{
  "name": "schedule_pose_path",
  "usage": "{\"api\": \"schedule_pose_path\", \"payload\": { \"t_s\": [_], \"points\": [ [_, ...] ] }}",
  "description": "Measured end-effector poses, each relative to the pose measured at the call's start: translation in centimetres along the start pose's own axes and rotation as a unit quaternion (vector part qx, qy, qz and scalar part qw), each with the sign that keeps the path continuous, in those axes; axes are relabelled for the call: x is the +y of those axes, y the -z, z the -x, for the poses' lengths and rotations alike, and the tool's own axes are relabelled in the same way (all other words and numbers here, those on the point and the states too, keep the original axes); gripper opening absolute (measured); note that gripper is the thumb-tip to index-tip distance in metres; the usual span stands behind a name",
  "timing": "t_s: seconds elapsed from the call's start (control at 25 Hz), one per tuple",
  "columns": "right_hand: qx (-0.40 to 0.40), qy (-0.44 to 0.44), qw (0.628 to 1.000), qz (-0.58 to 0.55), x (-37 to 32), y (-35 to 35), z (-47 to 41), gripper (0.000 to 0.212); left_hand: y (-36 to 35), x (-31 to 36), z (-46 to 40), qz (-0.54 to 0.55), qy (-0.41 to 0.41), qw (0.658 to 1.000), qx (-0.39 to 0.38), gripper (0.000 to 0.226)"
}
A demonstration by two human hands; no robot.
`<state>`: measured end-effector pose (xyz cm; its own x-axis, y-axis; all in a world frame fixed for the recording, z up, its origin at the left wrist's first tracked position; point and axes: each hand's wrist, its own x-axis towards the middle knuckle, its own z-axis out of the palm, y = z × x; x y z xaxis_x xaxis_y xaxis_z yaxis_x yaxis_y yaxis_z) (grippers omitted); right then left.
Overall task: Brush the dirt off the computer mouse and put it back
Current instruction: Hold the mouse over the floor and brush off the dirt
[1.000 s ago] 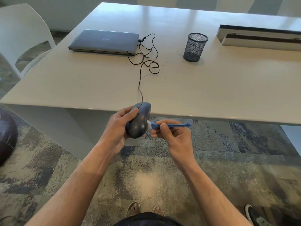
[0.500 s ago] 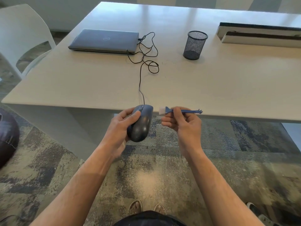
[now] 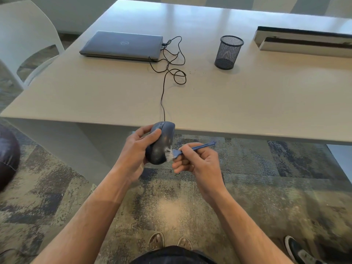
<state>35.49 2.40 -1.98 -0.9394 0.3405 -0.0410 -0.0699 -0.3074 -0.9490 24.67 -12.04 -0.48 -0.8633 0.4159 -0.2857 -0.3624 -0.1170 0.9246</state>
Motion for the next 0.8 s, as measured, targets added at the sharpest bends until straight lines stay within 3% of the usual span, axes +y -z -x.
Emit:
{"api": "schedule_pose_path", "payload": {
  "t_s": [0.48, 0.72, 0.8],
  "points": [
    [-0.059, 0.003, 0.998, 0.036, -1.0, 1.1, 0.8, 0.018, -0.1, 0.1, 0.1, 0.010, 0.013, 1.000, 0.023, 0.064],
    [0.106, 0.005, 0.994, -0.002, -2.1, 1.6, -3.6, 0.026, -0.4, 0.2, 0.3, 0.013, 0.018, 1.000, -0.012, 0.061],
    [0.123, -0.004, 0.992, -0.009, -2.1, 1.1, -4.8, 0.025, -0.4, 0.2, 0.4, 0.011, 0.013, 1.000, -0.024, 0.059]
  ]
}}
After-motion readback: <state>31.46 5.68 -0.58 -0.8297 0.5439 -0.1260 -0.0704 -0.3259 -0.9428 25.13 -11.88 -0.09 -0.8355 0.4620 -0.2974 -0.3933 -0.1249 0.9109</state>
